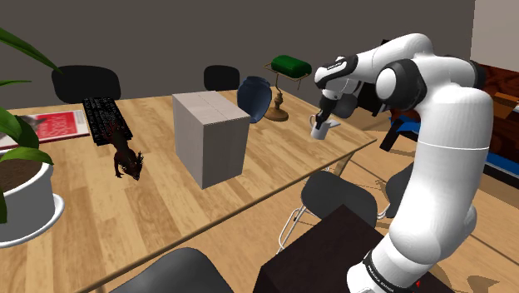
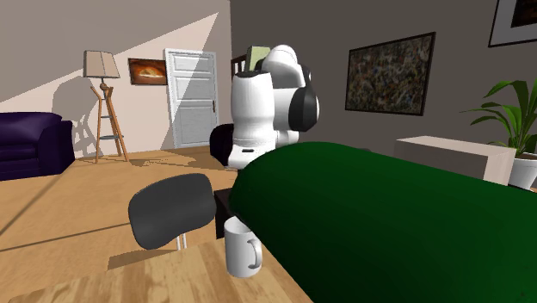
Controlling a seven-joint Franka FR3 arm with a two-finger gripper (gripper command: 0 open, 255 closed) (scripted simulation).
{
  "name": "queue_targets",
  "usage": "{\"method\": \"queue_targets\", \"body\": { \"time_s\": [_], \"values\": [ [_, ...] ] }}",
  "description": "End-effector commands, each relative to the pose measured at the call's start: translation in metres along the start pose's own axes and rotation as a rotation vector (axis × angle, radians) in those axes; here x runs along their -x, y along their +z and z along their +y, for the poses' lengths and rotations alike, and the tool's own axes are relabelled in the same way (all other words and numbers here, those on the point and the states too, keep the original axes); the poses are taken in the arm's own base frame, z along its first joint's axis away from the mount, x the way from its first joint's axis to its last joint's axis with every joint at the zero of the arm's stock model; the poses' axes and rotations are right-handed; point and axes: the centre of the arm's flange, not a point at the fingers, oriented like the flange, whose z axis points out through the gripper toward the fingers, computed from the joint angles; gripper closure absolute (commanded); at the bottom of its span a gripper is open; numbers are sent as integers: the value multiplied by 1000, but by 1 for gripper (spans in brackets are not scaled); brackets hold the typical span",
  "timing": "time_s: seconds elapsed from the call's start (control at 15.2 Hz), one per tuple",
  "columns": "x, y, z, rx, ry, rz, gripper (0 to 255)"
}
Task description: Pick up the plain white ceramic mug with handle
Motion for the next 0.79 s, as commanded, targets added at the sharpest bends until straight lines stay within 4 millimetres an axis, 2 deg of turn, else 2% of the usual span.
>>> {"method": "queue_targets", "body": {
  "time_s": [0.0, 0.59, 0.73],
  "values": [
    [0, -12, 0, 0, 0, 0, 255],
    [-2, -59, 0, 0, 0, 0, 255],
    [-2, -60, 0, 0, 0, 0, 255]
  ]
}}
